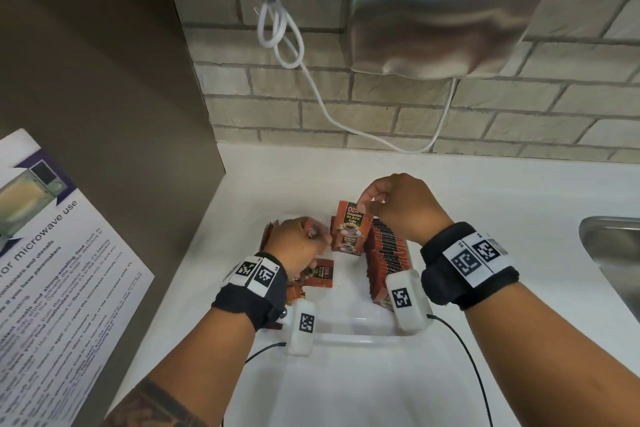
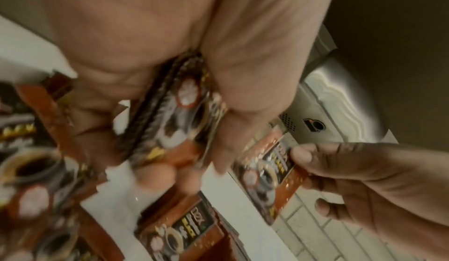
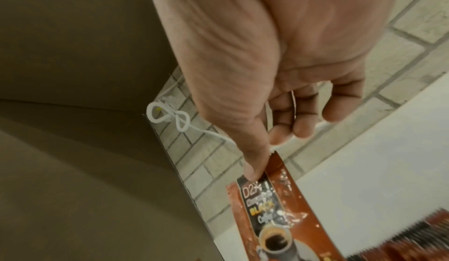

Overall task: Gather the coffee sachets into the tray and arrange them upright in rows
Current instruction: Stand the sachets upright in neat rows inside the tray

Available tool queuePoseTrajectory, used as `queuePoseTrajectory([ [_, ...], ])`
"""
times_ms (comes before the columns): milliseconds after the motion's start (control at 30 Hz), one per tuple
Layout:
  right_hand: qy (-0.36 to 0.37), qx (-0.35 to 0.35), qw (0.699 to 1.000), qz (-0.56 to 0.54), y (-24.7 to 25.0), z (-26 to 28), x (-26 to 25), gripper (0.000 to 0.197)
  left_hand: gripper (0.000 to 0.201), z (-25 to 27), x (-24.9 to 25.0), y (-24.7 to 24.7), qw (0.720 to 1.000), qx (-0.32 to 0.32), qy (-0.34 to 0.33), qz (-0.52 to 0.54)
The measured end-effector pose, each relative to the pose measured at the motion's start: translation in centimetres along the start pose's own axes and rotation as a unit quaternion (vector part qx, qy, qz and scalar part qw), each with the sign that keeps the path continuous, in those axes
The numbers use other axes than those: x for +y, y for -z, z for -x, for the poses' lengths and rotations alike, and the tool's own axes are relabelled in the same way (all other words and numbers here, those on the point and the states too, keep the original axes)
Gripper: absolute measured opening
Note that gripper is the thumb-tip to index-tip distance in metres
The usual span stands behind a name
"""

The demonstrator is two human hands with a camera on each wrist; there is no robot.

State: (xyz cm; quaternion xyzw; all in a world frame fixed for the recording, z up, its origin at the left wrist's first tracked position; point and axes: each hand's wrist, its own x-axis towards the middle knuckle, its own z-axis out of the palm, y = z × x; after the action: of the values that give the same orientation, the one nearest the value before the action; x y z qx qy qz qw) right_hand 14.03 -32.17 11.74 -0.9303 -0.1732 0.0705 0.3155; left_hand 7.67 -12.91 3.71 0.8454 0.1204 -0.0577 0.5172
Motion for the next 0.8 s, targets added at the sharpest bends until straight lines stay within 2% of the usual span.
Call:
queuePoseTrajectory([
  [100, -0.036, -0.029, 0.999, 0.011, -1.3, -0.7, 0.9, 0.01, 0.02, -0.4, 0.0, -0.1, 0.979, -0.123, 0.064, -0.15],
  [167, -0.065, -0.042, 0.997, 0.028, -2.5, -1.5, 1.5, 0.017, 0.025, -0.5, 0.1, -0.9, 0.961, -0.19, 0.088, -0.178],
  [233, -0.086, -0.055, 0.993, 0.055, -3.5, -2.1, 1.7, 0.018, 0.023, -0.7, 0.4, -2.0, 0.952, -0.228, 0.11, -0.173],
  [400, -0.102, -0.097, 0.984, 0.111, -5.1, -3.3, 2.5, 0.017, 0.02, -2.4, 1.2, -3.6, 0.943, -0.244, 0.153, -0.169],
  [500, -0.111, -0.115, 0.98, 0.115, -5.4, -3.5, 2.9, 0.015, 0.027, -3.7, 0.9, -4.1, 0.941, -0.248, 0.172, -0.153],
  [800, -0.118, -0.112, 0.98, 0.118, -5.9, -3.8, 3.7, 0.014, 0.019, -4.6, 0.8, -4.6, 0.944, -0.238, 0.182, -0.139],
])
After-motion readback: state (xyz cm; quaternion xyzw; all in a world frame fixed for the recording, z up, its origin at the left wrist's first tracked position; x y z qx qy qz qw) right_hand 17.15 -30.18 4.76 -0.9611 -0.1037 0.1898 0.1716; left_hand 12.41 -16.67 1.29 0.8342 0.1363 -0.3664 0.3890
